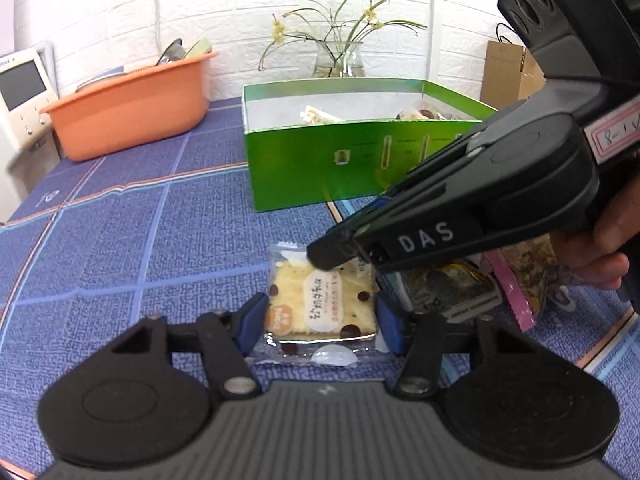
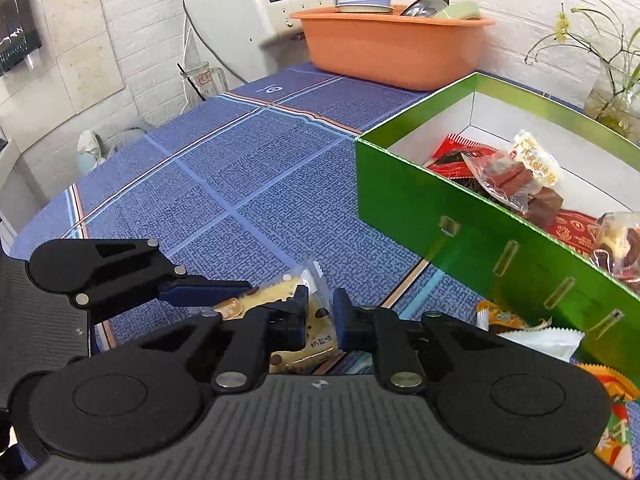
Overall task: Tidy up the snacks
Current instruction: 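Grasp the cracker pack with the right gripper beside the left gripper, then carry the cracker pack into the green box and open the right gripper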
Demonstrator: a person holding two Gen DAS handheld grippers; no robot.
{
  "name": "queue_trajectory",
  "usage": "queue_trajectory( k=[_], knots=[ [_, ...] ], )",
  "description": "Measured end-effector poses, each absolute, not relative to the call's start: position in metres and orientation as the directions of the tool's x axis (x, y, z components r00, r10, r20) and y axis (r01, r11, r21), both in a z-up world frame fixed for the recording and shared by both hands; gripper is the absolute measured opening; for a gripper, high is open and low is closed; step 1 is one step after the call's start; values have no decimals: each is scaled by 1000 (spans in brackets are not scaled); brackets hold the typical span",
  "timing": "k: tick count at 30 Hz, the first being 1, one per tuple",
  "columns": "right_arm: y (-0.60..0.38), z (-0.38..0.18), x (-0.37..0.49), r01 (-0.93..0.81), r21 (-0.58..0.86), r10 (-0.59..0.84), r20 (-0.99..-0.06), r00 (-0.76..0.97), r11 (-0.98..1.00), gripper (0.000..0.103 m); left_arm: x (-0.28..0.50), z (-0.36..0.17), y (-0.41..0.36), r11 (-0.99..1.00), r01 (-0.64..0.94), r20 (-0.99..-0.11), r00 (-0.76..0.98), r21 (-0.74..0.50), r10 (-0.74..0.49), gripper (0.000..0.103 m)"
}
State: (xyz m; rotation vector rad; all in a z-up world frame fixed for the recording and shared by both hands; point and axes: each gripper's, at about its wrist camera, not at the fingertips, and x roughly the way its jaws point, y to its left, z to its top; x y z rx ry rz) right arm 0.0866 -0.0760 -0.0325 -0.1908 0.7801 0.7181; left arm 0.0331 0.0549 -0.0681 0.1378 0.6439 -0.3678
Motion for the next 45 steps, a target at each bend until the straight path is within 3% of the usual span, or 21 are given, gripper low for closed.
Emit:
queue_trajectory(
  k=[1, 4, 6, 7, 8, 10, 14, 16, 18, 20, 23, 30, 41, 45],
  knots=[
    [-79, -32, 85, -648, 102, 520, -695, 496, 755, 9, 33, -68, 54, 925, 380, -608, 738, 14, -294, 55],
    [-87, -35, 92, -615, 198, 560, -679, 476, 763, 8, 28, -68, 58, 925, 379, -601, 741, 7, -299, 56],
    [-96, -39, 99, -558, 318, 599, -669, 441, 766, 26, 25, -68, 62, 926, 377, -602, 736, -14, -309, 57],
    [-102, -42, 103, -537, 373, 620, -669, 410, 757, 40, 23, -68, 66, 924, 379, -602, 728, -46, -328, 57],
    [-106, -43, 104, -511, 426, 642, -662, 387, 747, 62, 21, -67, 68, 926, 373, -595, 730, -65, -336, 57],
    [-110, -43, 104, -483, 467, 653, -670, 353, 740, 83, 16, -64, 75, 939, 336, -572, 758, -71, -314, 57],
    [-101, -40, 101, -498, 469, 654, -693, 305, 729, 102, 14, -64, 97, 954, 248, -546, 782, -168, -299, 56],
    [-96, -40, 103, -486, 505, 675, -681, 283, 713, 100, 12, -63, 99, 949, 262, -529, 787, -177, -316, 56],
    [-94, -43, 105, -459, 548, 701, -650, 293, 699, 91, 8, -60, 96, 942, 281, -516, 788, -184, -336, 56],
    [-93, -47, 108, -448, 594, 737, -612, 287, 668, 50, 6, -58, 91, 943, 291, -516, 790, -160, -332, 56],
    [-96, -49, 104, -454, 615, 761, -575, 301, 644, 43, 6, -58, 87, 949, 290, -526, 792, -124, -311, 56],
    [-120, -27, 92, -488, 587, 763, -514, 392, 646, 38, 21, -38, 62, 945, 326, -515, 808, -11, -285, 56],
    [-164, 56, 104, -592, 458, 744, -313, 591, 663, 37, 51, 34, 12, 915, 363, -286, 908, 178, -305, 57],
    [-177, 70, 115, -567, 397, 686, -301, 663, 722, 37, 79, 37, 0, 902, 402, -244, 901, 155, -360, 58]
  ],
)
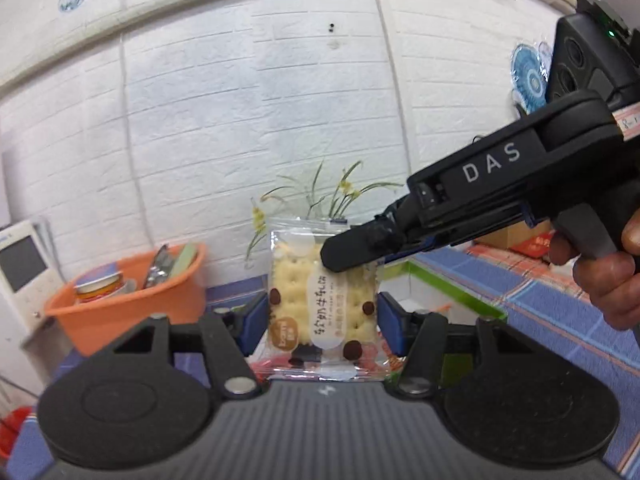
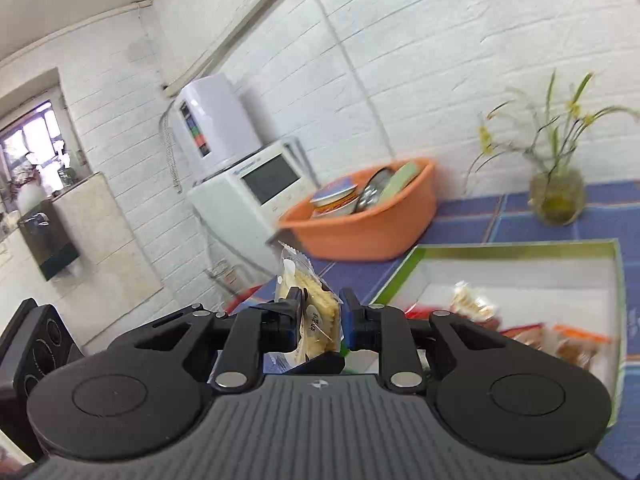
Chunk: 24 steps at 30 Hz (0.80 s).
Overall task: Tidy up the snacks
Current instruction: 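Carry the cracker pack into the green box and open the right gripper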
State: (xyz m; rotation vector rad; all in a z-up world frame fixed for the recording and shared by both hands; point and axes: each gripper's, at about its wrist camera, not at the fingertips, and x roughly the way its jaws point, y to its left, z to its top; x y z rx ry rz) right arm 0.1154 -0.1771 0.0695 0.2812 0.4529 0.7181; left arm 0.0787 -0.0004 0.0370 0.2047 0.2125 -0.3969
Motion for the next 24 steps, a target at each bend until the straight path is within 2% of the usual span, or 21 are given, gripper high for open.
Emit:
queue_trajectory(
  k=[7, 12, 17, 22, 24],
  knots=[
    [-194, 38, 137, -508, 313, 591, -297, 750, 802, 38, 124, 8, -33, 906, 413, -288, 882, 95, -372, 58],
    [-209, 14, 161, -446, 393, 577, -337, 744, 804, 38, 145, -12, -45, 901, 421, -345, 865, 107, -364, 59],
    [-218, -3, 168, -413, 493, 601, -317, 734, 765, 37, 146, -21, -48, 902, 414, -367, 863, 120, -347, 59],
    [-216, -10, 172, -405, 514, 608, -324, 725, 756, 37, 151, -25, -47, 907, 408, -390, 857, 109, -338, 60],
    [-216, -11, 172, -397, 519, 605, -325, 727, 757, 37, 152, -26, -47, 910, 398, -392, 860, 114, -327, 65]
  ],
)
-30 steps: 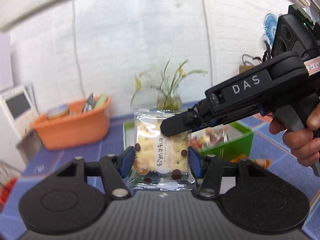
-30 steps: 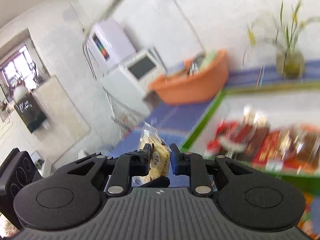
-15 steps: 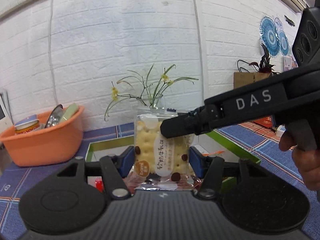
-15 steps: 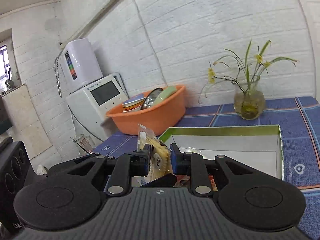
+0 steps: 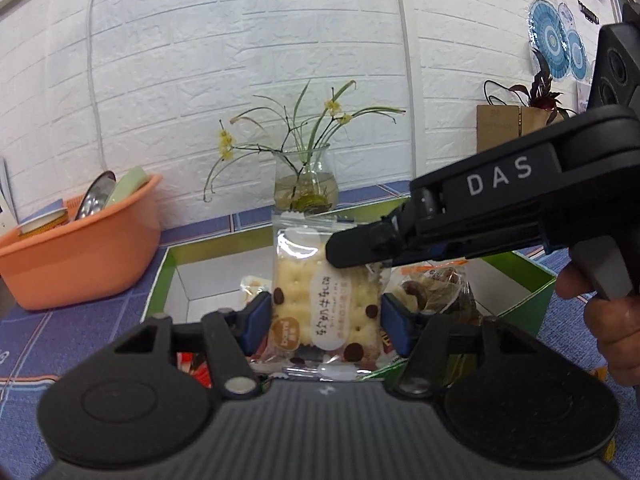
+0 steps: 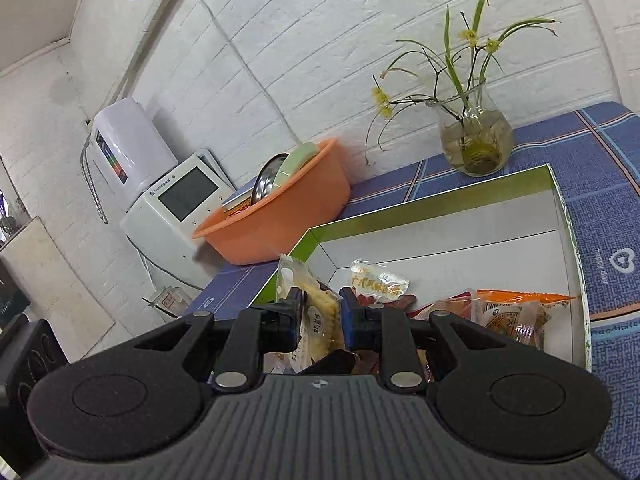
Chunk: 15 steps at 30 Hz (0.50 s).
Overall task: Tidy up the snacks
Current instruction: 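Carry the cracker pack into the green box and open the right gripper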
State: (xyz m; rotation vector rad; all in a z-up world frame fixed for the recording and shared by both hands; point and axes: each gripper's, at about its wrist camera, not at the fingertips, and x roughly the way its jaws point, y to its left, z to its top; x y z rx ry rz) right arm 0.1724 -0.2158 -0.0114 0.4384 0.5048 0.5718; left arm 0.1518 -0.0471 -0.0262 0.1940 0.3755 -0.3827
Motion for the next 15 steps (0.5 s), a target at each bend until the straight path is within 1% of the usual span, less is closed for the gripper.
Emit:
queue_trajectory(
  k=[1, 2, 3, 5, 7, 8, 9, 12, 13, 14, 15],
  knots=[
    [-216, -12, 172, -392, 523, 601, -323, 731, 757, 34, 153, -27, -47, 913, 392, -393, 862, 115, -320, 66],
    [-217, -13, 172, -384, 528, 597, -322, 735, 758, 28, 153, -27, -46, 915, 388, -394, 862, 112, -318, 67],
    [-219, -14, 173, -375, 535, 592, -319, 740, 757, 25, 153, -27, -45, 917, 383, -397, 863, 111, -312, 67],
    [-224, -15, 173, -351, 548, 574, -311, 757, 759, 24, 155, -27, -43, 923, 366, -395, 870, 116, -295, 67],
    [-228, -17, 174, -338, 567, 575, -310, 757, 751, 25, 155, -27, -42, 924, 366, -402, 867, 113, -294, 69],
    [-229, -18, 174, -332, 572, 573, -312, 757, 750, 34, 155, -27, -42, 926, 359, -403, 869, 117, -286, 72],
    [-229, -19, 173, -322, 573, 568, -319, 759, 753, 39, 154, -26, -42, 927, 355, -398, 873, 123, -281, 72],
    [-233, -20, 171, -307, 584, 557, -312, 770, 751, 46, 151, -23, -40, 929, 345, -390, 880, 131, -271, 77],
    [-235, -20, 169, -298, 588, 548, -307, 778, 752, 50, 149, -22, -39, 930, 341, -387, 882, 136, -267, 78],
    [-237, -19, 168, -291, 589, 540, -302, 786, 754, 54, 147, -20, -37, 929, 341, -384, 884, 140, -267, 82],
    [-238, -18, 166, -288, 589, 534, -297, 792, 755, 55, 145, -19, -36, 930, 339, -381, 886, 145, -264, 86]
  ],
)
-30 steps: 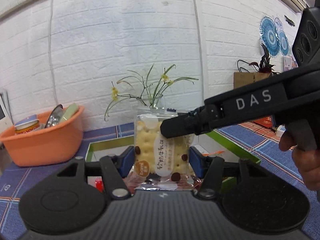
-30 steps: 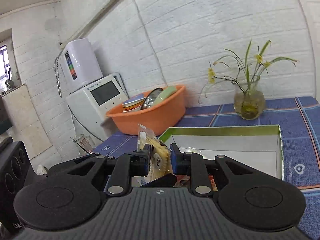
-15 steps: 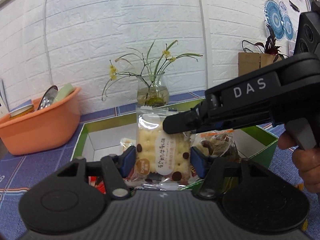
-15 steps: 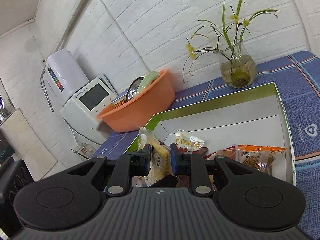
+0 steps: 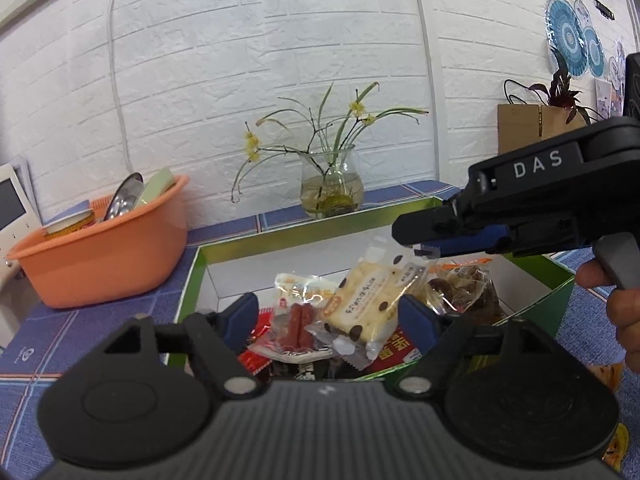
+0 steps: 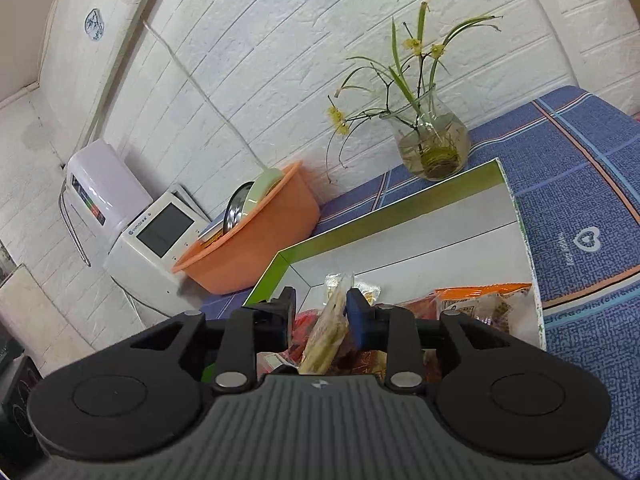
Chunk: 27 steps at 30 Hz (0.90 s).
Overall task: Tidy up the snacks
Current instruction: 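Carry the cracker pack into the green box and open the right gripper, then move both grippers to the pink-edged nut bag on the table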
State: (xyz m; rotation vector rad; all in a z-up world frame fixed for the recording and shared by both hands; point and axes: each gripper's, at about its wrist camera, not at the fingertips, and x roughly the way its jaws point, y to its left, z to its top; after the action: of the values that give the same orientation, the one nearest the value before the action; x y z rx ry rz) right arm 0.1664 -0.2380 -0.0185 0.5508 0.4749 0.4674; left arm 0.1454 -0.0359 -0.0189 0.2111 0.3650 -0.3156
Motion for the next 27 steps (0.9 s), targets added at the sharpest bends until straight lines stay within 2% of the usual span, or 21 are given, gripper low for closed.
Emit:
queue_trajectory(
  k=[1, 2, 3, 5, 11, 17, 24, 27],
  knots=[
    [-240, -17, 165, -283, 588, 525, -292, 800, 758, 59, 143, -17, -35, 930, 336, -377, 889, 150, -261, 90],
    [-241, -16, 164, -280, 587, 517, -284, 807, 760, 64, 141, -16, -33, 930, 334, -370, 892, 157, -258, 100],
    [-242, -14, 162, -280, 585, 512, -276, 814, 761, 66, 138, -14, -32, 931, 327, -356, 900, 165, -253, 103],
    [-243, -11, 159, -284, 578, 505, -265, 822, 765, 73, 132, -10, -31, 927, 325, -342, 906, 186, -249, 103],
    [-242, -4, 143, -315, 561, 521, -254, 815, 765, 78, 118, -1, -21, 930, 324, -335, 908, 175, -253, 103],
    [-244, -2, 113, -356, 512, 537, -261, 802, 782, 83, 102, 0, 8, 940, 325, -363, 892, 101, -269, 103],
    [-243, -8, 73, -412, 446, 574, -330, 750, 795, 84, 86, -18, 26, 939, 337, -431, 858, 64, -279, 103],
    [-246, -15, 57, -418, 434, 581, -369, 725, 798, 89, 76, -24, 27, 928, 370, -445, 840, 51, -311, 103]
  ],
)
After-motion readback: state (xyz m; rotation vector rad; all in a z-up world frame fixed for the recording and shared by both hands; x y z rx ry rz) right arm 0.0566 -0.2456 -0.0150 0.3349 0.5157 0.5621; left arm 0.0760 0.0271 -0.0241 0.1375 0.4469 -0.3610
